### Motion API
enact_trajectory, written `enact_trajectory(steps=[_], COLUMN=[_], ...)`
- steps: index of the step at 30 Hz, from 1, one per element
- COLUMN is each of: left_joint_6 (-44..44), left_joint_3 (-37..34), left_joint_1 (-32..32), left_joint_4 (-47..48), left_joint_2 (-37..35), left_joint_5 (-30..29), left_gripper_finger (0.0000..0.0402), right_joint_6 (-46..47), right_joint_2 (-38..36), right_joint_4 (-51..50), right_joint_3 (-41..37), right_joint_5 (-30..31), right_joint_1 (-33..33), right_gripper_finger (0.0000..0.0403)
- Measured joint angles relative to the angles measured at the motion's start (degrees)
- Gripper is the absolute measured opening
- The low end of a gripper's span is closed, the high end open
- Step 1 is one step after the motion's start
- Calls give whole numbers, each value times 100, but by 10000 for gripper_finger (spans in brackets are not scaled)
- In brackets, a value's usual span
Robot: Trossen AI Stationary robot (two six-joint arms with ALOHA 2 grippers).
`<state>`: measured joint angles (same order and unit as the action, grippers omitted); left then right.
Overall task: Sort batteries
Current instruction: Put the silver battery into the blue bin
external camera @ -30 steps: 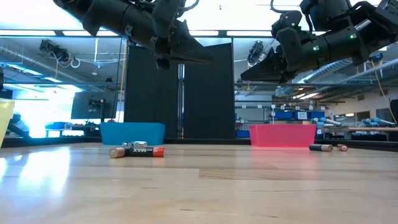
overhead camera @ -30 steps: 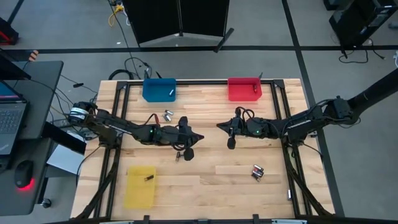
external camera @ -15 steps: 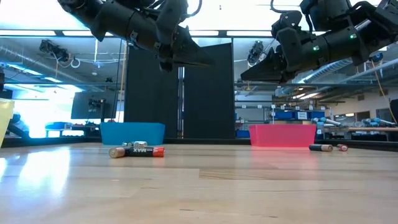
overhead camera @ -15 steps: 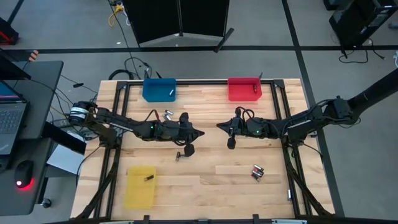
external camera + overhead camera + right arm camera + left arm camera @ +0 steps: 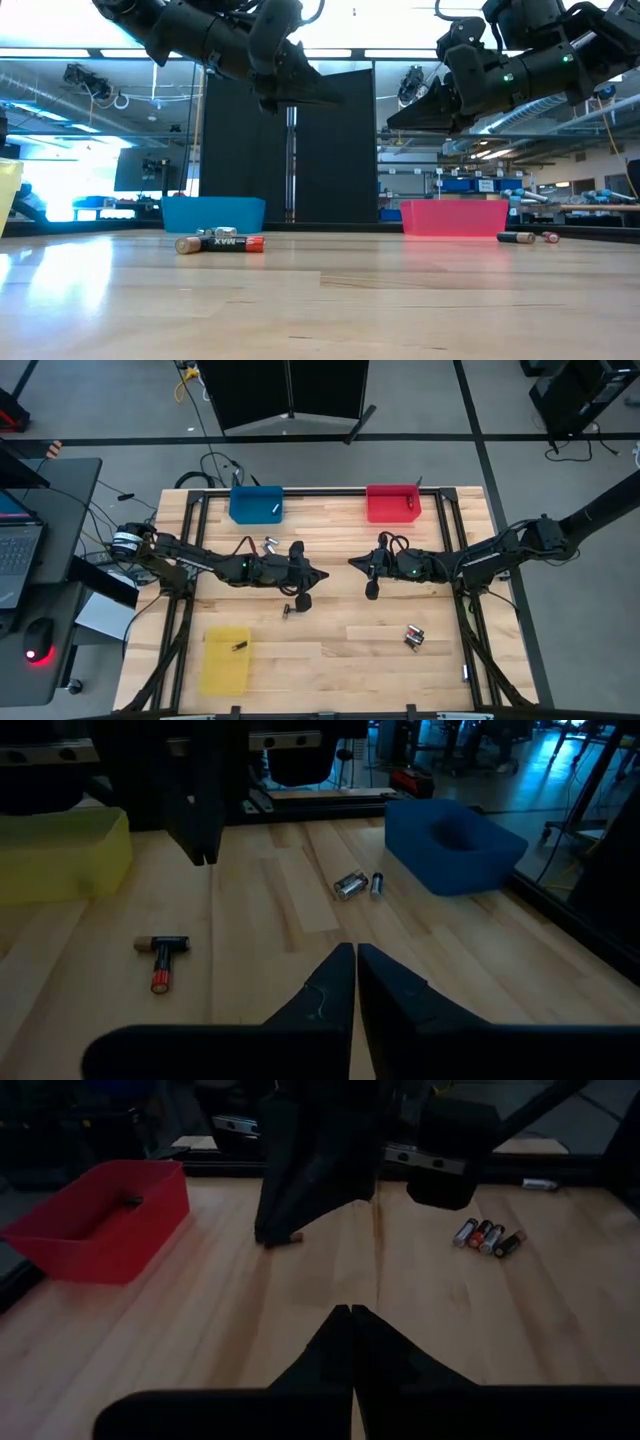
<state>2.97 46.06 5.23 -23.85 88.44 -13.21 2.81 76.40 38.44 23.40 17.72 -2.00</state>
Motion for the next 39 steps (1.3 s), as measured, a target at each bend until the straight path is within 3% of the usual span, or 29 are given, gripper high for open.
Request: enact_trajectory(steps=[7, 16, 32, 35, 39], left_joint_6=[-241, 81, 330, 329, 329], left_joint_3=[-228, -1777, -2667, -2675, -2675], left_joint_1=[-41, -264, -175, -175, -175], left_joint_4=[-11, -2205, -2083, -1907, -1909], left_joint_2=[0, -8, -1249, -1274, -1276], left_joint_5=[380, 688, 592, 592, 580], left_gripper_finger=[3, 1, 2, 4, 5], right_joint_6=[0, 0, 182, 424, 726], right_joint_2=[0, 0, -34, -146, -266], right_joint_4=[0, -1, 596, -179, -2438], right_joint_3=[0, 0, 18, 305, 1133], right_joint_5=[0, -2, -89, -129, -38], right_joint_1=[-2, 0, 9, -42, -163], right_gripper_finger=[28, 30, 23, 14, 8])
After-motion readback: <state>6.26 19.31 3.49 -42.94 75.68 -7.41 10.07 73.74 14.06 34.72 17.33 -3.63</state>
